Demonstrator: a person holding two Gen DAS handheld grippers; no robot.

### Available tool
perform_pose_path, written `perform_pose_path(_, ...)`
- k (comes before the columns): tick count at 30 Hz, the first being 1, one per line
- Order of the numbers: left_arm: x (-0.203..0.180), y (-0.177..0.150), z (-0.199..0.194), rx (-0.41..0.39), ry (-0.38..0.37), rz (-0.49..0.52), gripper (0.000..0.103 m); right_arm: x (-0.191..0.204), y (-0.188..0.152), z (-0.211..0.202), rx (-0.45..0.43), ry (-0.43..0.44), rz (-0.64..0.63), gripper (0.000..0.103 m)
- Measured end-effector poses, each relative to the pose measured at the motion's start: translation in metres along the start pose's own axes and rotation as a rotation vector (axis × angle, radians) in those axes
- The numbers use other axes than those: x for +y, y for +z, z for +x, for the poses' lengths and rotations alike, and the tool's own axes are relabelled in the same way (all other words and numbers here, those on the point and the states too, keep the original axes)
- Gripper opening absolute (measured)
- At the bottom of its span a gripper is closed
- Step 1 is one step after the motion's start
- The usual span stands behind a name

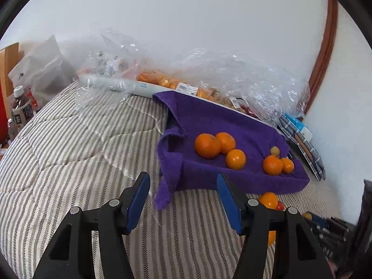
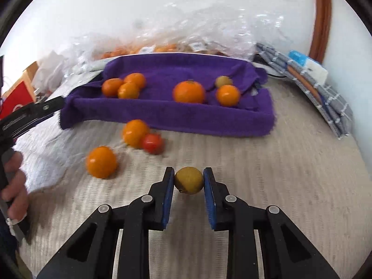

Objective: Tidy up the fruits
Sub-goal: 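Grasp a yellow-green fruit with the right gripper while the left gripper grasps an orange, then carry both held fruits up onto the purple towel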

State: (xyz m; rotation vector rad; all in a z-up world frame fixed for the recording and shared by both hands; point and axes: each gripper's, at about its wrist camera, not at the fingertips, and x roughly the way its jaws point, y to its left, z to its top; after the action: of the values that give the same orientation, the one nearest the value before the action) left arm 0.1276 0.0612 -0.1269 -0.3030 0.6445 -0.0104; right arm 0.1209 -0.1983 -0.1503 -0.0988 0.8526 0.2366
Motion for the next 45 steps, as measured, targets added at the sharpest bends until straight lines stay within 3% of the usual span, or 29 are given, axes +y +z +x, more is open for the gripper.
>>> perform_pose_path(4,-0.015,-0.005,-0.003,0.023,-0.044,0.079,0.057,-0.043,0.0,0.011,0.059,0.01,0.122,0.025)
perform_pose_path(10,-0.028,-0.014,-0.006,0.08,-0.141,0.086,0.057,-0.061,-0.005,-0.004,-0.022,-0.073,0.1,0.025)
perform_pose_path(21,-0.077,-0.037,0.012,0.245,-0.219,0.182,0.057,-0.076,-0.012,-0.007,-0.041,-0.003,0.152,0.025)
perform_pose_path(22,-0.08,-0.038,0.016,0.267,-0.228,0.19,0.053,-0.076,-0.012,-0.006,-0.042,0.005,0.159,0.025)
perform_pose_path(23,-0.082,-0.039,0.019,0.279,-0.231,0.194,0.04,-0.078,-0.012,-0.006,-0.041,0.015,0.169,0.025)
perform_pose_path(25,-0.084,-0.04,0.024,0.295,-0.207,0.203,0.03,-0.08,-0.012,-0.002,-0.032,0.034,0.181,0.025)
perform_pose_path(30,-0.07,-0.034,0.012,0.23,-0.16,0.161,0.03,-0.076,-0.012,-0.002,-0.03,0.047,0.168,0.025)
perform_pose_path(37,-0.045,-0.029,0.009,0.233,-0.035,0.146,0.03,-0.076,-0.011,0.0,-0.023,0.051,0.174,0.025)
perform_pose_path(45,-0.042,-0.029,0.018,0.25,-0.051,0.14,0.033,-0.08,-0.012,0.001,-0.016,0.042,0.196,0.025)
